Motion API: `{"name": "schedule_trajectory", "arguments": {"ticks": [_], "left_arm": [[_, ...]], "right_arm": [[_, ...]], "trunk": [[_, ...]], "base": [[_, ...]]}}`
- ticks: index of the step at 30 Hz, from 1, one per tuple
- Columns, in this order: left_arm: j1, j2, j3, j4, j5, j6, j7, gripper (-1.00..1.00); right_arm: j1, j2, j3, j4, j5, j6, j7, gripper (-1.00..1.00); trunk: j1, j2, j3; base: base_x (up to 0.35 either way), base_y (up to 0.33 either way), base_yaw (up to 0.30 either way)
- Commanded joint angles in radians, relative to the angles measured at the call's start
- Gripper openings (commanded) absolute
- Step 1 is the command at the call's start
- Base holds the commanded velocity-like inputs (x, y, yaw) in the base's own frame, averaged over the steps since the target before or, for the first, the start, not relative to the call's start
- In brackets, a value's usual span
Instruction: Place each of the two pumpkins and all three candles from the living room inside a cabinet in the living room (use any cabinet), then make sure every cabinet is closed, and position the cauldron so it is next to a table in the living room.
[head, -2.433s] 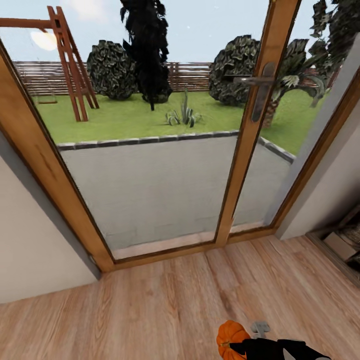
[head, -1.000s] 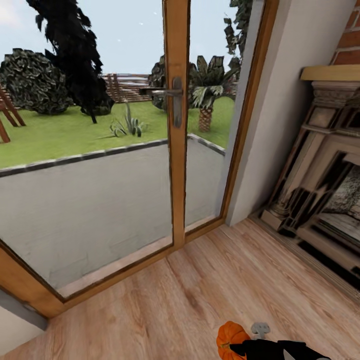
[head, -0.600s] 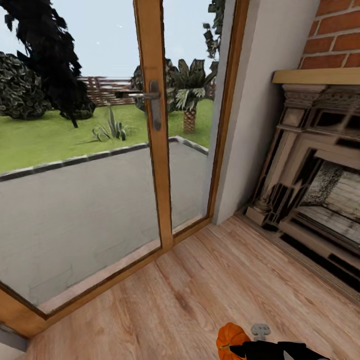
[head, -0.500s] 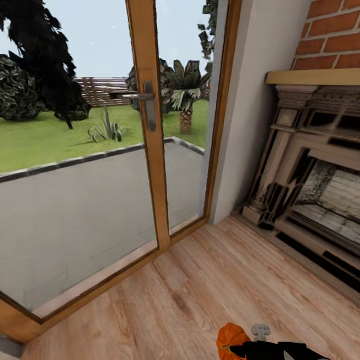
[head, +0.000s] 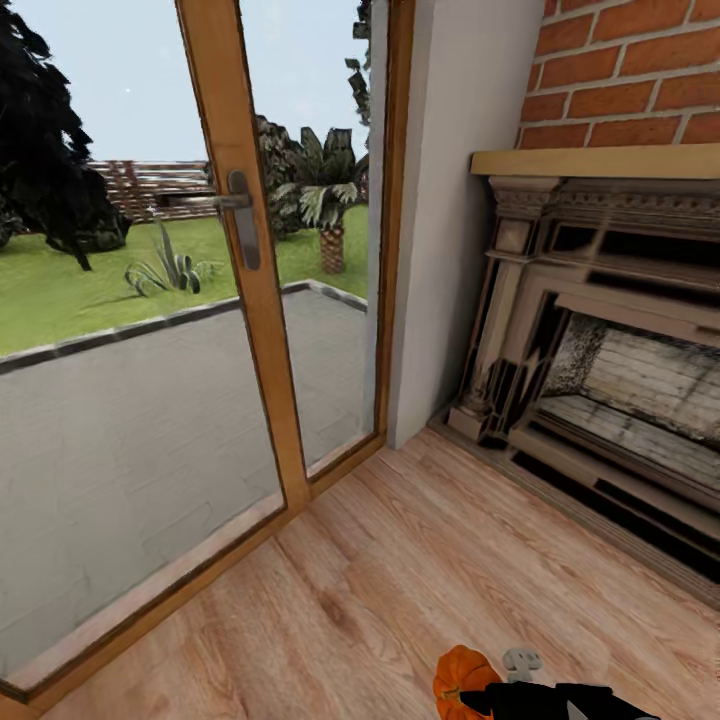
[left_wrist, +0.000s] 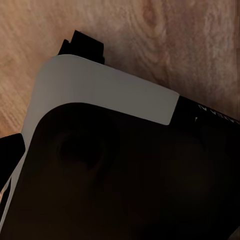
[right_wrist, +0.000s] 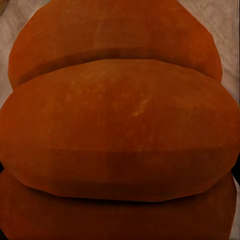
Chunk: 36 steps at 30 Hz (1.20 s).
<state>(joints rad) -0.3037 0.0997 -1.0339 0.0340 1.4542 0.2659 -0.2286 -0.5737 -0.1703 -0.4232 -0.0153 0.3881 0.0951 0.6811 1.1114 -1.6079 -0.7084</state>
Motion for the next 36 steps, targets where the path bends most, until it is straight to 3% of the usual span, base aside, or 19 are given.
{"name": "schedule_trajectory", "arguments": {"ticks": [1,8,15,36], "left_arm": [[0.0,0.0,0.0,0.0,0.0,0.0,0.0,1.0],[0.0,0.0,0.0,0.0,0.0,0.0,0.0,1.0],[0.0,0.0,0.0,0.0,0.0,-0.001,0.0,1.0],[0.0,0.0,0.0,0.0,0.0,0.0,0.0,1.0]], "right_arm": [[0.0,0.0,0.0,0.0,0.0,0.0,0.0,-1.0],[0.0,0.0,0.0,0.0,0.002,0.0,-0.01,-1.0],[0.0,0.002,0.0,0.0,0.002,0.0,-0.092,-1.0],[0.0,0.002,0.0,0.0,0.002,0.0,-0.094,-1.0]], "trunk": [[0.0,0.0,0.001],[0.0,0.0,0.008],[0.0,0.0,0.015],[0.0,0.0,0.037]], "base": [[0.0,0.0,-0.256],[0.0,0.0,-0.256],[0.0,0.0,-0.256],[0.0,0.0,-0.248]]}}
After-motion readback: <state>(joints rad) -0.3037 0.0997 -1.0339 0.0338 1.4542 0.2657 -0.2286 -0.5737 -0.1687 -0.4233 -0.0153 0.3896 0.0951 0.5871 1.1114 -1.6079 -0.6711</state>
